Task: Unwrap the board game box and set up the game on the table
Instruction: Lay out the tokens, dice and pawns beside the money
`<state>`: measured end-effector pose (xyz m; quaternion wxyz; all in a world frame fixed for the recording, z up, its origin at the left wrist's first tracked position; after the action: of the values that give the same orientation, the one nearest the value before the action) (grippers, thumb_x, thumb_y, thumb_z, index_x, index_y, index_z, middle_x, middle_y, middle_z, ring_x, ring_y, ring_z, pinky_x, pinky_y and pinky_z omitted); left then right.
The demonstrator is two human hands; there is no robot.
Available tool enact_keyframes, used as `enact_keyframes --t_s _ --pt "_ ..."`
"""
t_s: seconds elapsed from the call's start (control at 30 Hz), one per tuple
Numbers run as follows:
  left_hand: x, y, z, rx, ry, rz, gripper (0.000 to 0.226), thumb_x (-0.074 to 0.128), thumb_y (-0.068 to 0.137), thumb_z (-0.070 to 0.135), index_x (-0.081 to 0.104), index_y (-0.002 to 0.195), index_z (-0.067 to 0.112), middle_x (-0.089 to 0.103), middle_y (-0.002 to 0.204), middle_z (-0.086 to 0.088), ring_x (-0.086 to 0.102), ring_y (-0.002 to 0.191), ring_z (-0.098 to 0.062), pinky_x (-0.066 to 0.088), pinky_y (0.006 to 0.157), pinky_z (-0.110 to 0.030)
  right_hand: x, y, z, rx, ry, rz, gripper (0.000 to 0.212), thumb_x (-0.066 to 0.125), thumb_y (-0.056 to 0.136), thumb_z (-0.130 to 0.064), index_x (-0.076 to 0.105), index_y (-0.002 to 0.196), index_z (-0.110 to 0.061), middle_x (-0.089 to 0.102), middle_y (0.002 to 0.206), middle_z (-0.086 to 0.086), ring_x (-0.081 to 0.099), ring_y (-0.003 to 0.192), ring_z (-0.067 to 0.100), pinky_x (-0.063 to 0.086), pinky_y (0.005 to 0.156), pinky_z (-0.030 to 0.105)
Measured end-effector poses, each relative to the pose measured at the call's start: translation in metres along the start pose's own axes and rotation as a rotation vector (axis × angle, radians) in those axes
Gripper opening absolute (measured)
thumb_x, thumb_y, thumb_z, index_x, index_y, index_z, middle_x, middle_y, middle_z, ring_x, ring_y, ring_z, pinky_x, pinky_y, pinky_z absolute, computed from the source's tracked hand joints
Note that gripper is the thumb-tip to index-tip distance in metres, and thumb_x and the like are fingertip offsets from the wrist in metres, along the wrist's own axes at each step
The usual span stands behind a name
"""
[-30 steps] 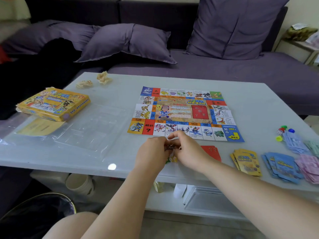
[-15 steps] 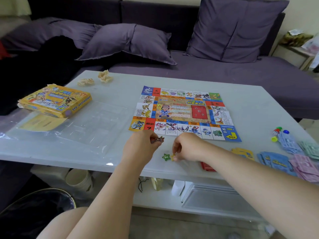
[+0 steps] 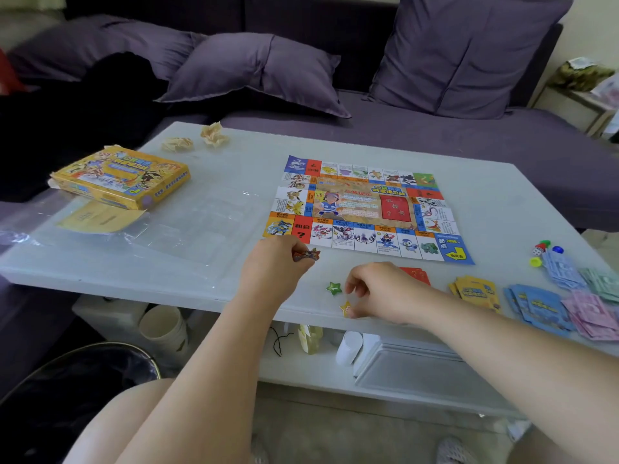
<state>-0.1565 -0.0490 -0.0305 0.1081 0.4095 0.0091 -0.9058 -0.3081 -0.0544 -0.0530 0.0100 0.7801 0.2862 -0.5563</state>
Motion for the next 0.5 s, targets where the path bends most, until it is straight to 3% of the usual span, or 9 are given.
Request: enact_keyframes --t_s 0.13,0.33,0.43,0.5 --pt "-0.003 -0.002 -0.001 0.000 0.002 0.003 0.017 0.064 0.087 0.031 0.068 0.097 0.018 0.066 0.091 0.001 0.057 0.079 -0.016 0.046 0.066 -0.027 0.000 -0.010 -0.007 -0.066 -0.102 0.077 0.040 0.078 0.073 -0.031 0.062 0.108 -0.021 0.051 0.096 -0.006 0.054 0.093 0.015 0.046 0.081 0.029" --pt "-0.003 -0.004 -0.001 0.007 0.011 -0.002 0.016 0.063 0.088 0.030 0.067 0.097 0.018 0.065 0.090 0.003 0.053 0.072 -0.013 0.038 0.054 -0.020 0.008 -0.024 -0.018 -0.222 -0.227 0.184 0.025 0.062 0.089 -0.029 0.067 0.110 -0.018 0.056 0.105 -0.002 0.056 0.098 0.018 0.046 0.081 0.031" --pt "-0.003 -0.003 -0.001 0.006 0.010 0.000 0.016 0.063 0.088 0.030 0.067 0.097 0.017 0.064 0.090 0.003 0.052 0.072 -0.012 0.036 0.053 -0.019 0.005 -0.028 -0.020 -0.287 -0.165 0.222 0.020 0.059 0.092 -0.023 0.072 0.105 -0.016 0.064 0.100 0.000 0.060 0.096 0.017 0.048 0.083 0.032" --pt "-0.003 -0.003 -0.001 0.004 0.011 0.002 0.016 0.063 0.088 0.031 0.067 0.096 0.017 0.063 0.089 0.003 0.052 0.072 -0.012 0.037 0.053 -0.019 -0.010 -0.020 -0.017 -0.243 -0.039 0.274 0.017 0.062 0.090 -0.022 0.073 0.102 -0.016 0.069 0.098 -0.002 0.062 0.091 0.012 0.047 0.084 0.024"
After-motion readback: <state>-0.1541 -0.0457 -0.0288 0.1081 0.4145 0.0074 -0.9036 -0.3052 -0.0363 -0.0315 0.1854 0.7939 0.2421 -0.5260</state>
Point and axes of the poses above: each hand's wrist, its own y-axis towards the middle knuckle, its own x-axis out of the palm, z = x × y, the point moved 10 cm from there along y, towards the middle knuckle
